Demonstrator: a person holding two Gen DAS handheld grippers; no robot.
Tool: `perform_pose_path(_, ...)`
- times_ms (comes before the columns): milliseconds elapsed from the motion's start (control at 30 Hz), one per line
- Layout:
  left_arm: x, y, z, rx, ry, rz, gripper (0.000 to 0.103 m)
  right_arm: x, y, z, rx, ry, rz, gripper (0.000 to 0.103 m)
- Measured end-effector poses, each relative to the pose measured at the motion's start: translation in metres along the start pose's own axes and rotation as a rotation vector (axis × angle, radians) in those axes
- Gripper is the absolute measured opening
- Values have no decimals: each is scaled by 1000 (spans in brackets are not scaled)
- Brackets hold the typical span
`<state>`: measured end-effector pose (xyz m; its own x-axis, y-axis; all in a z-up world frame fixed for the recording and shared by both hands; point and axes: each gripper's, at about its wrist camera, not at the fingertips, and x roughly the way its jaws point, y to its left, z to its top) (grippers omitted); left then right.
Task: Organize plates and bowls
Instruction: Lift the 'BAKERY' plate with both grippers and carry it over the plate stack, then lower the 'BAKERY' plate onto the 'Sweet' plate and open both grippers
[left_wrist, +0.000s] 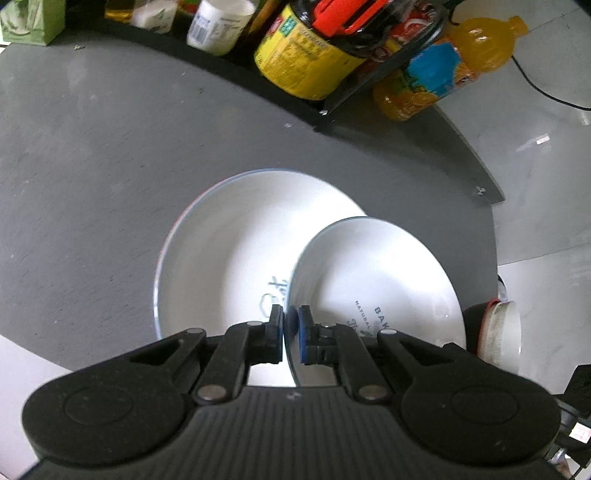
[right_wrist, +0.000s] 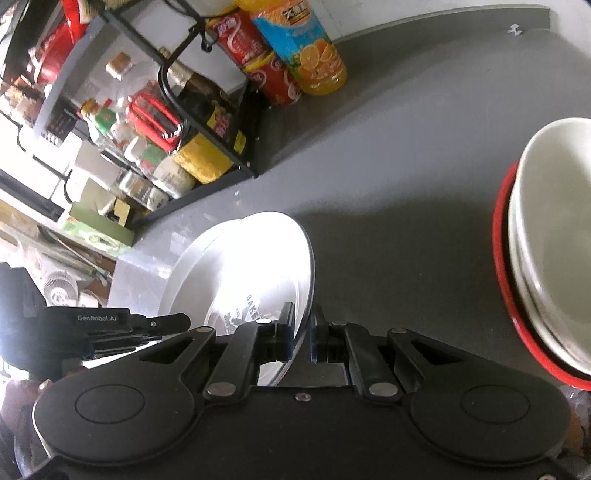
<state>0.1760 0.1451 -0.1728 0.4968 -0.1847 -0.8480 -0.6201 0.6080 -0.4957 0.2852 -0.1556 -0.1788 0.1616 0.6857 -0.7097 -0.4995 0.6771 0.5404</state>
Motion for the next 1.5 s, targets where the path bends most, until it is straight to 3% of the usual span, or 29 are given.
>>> perform_pose_path(767,14,21,-1,4,30,114,10,29,20,-4,-88,68,-41,6)
perform_pose_path(1000,19,6,4,78,59,190,13,33,21,-4,-92,73,-47,6)
perform_pose_path(1100,14,2,7,103,71,235,24,34,20,-5,-85,74,-51,6)
perform_pose_path(1167,9,-2,8,118,65,240,36,35,20,-5,-87,75,-54,7)
perform_pose_path(1267,1,-5,8,121,62,240,45,35,22,-5,-103,77,-56,7)
perform_pose_path(1500,-9,-12,6,140,37,267,53,40,23,-6,-109,76,-65,9)
